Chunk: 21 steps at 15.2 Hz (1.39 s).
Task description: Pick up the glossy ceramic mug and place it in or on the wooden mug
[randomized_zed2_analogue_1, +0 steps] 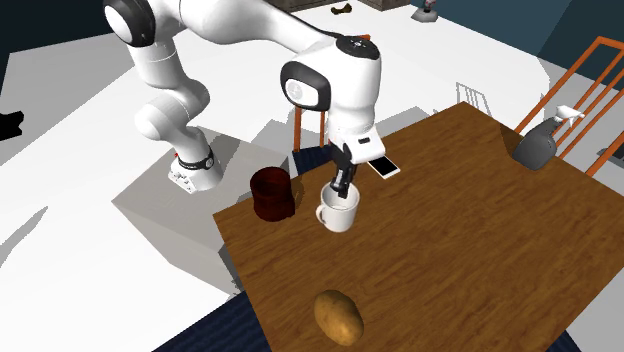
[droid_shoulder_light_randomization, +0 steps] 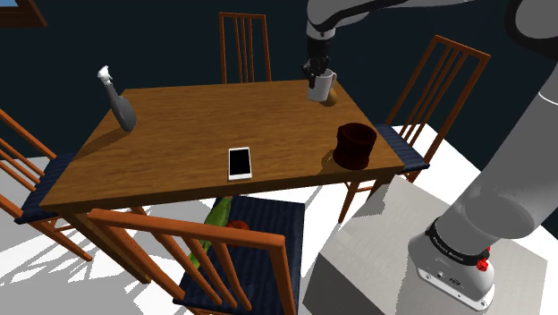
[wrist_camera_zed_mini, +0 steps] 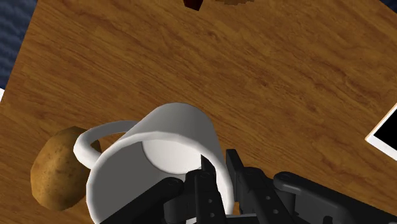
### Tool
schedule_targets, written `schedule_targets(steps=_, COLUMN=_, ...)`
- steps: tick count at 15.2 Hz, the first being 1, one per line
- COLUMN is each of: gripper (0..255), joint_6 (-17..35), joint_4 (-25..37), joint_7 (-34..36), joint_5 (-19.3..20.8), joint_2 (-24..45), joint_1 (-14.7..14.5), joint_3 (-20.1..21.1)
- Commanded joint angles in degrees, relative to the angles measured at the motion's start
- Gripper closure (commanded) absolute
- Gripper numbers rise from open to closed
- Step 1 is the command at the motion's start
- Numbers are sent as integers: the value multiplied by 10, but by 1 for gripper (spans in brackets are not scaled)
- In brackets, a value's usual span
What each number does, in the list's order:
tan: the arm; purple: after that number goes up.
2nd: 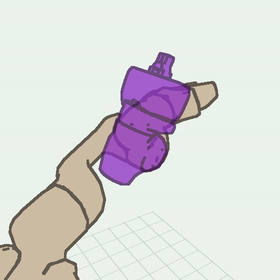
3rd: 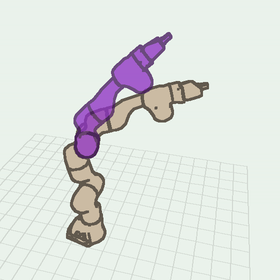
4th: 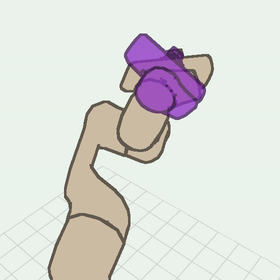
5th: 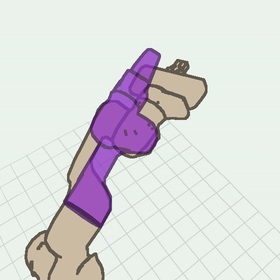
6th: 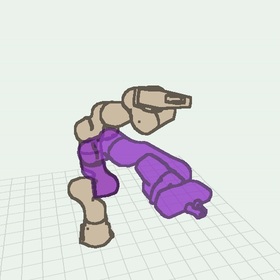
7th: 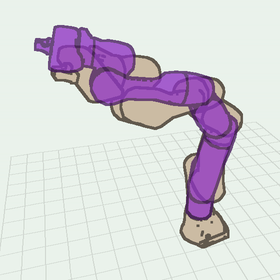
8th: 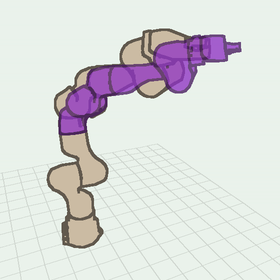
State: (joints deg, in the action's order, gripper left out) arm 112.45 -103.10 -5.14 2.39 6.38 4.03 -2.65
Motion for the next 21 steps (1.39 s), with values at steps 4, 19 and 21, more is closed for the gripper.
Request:
schedule_targets(steps=4, gripper=255, joint_6=-38, joint_4=32, joint_7=-2, joint_5=0, joint_2=-6, joint_1=0, joint_3=0)
schedule_targets(steps=19, gripper=255, joint_6=-68, joint_4=-151, joint_7=8, joint_5=9, joint_2=-219, joint_1=-3, joint_3=5)
schedule_targets(steps=21, gripper=255, joint_6=-75, joint_4=-191, joint_7=10, joint_5=10, joint_2=-265, joint_1=-3, joint_3=6)
